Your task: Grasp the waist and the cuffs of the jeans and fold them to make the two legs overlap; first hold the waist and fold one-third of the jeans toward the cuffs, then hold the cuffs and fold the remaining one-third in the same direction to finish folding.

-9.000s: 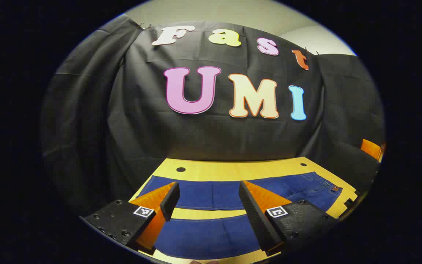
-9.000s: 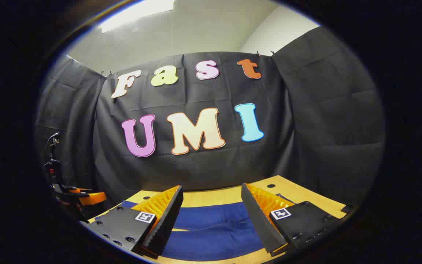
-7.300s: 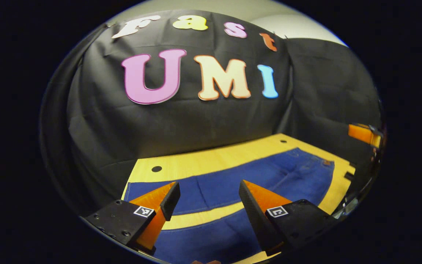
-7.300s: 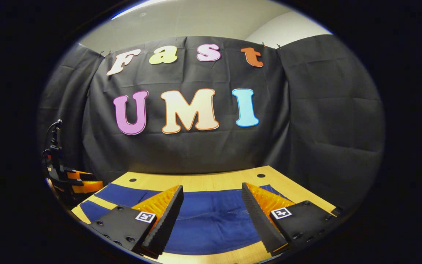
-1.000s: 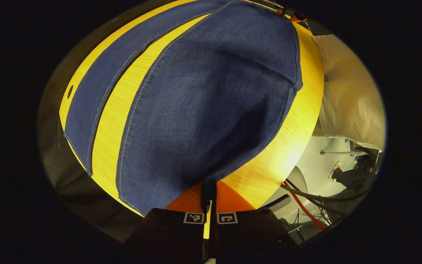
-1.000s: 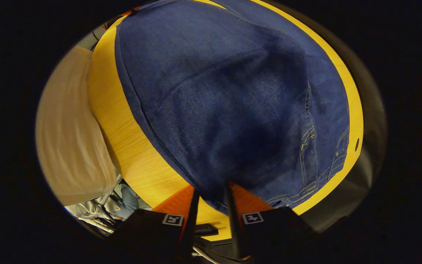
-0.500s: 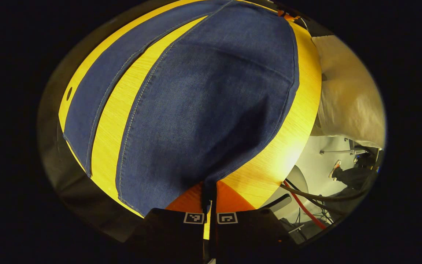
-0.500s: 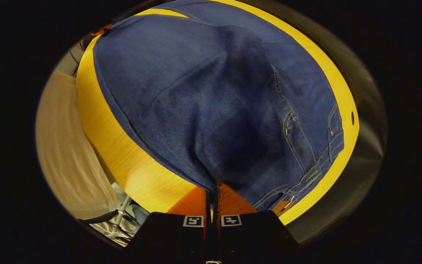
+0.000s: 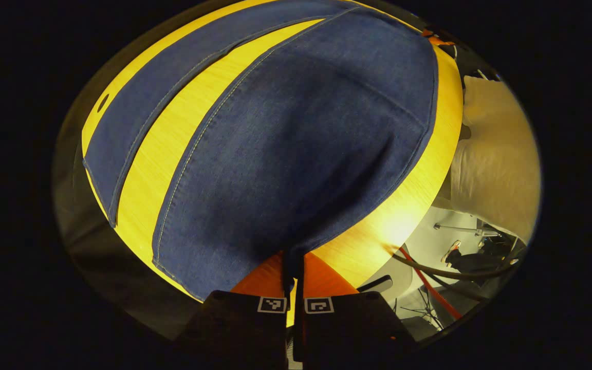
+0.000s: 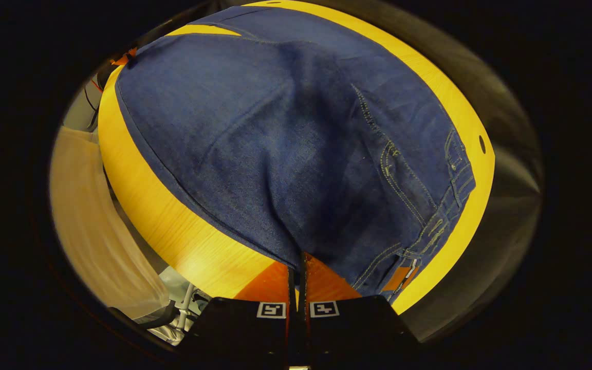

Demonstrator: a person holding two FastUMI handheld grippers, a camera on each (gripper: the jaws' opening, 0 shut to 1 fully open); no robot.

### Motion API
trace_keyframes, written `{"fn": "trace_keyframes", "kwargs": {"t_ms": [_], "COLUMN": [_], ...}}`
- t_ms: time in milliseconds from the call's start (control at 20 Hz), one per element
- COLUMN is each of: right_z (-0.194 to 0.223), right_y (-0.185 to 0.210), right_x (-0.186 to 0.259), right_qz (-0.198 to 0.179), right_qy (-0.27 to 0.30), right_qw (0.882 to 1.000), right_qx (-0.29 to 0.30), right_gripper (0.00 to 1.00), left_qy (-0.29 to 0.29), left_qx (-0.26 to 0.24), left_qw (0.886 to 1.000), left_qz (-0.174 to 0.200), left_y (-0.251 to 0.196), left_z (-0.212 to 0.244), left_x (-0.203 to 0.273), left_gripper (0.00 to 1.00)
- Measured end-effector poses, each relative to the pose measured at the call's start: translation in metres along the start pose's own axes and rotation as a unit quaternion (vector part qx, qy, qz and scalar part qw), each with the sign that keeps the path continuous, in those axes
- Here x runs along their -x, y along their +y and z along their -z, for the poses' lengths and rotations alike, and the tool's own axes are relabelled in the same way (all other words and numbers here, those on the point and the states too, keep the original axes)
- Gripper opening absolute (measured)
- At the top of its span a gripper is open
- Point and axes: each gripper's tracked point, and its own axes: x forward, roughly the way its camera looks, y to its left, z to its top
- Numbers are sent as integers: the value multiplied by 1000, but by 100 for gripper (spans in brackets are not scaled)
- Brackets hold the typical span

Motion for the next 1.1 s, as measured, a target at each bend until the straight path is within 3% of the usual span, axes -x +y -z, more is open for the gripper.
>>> {"fn": "trace_keyframes", "kwargs": {"t_ms": [100,300,600,1100], "right_z": [-4,-26,-81,-161], "right_y": [-6,-27,-76,-154], "right_x": [14,47,90,93], "right_qz": [-1,-19,-23,-24], "right_qy": [-9,-40,-118,-165], "right_qw": [1000,996,972,950], "right_qx": [-12,-83,-203,-264], "right_gripper": [3,3,2,3], "left_qy": [10,16,26,34], "left_qx": [-10,-26,-26,-31], "left_qw": [1000,999,996,986], "left_qz": [-3,-44,-86,-157], "left_y": [7,44,95,182], "left_z": [-2,-16,-37,-91], "left_x": [14,59,113,155], "left_gripper": [0,0,0,0]}}
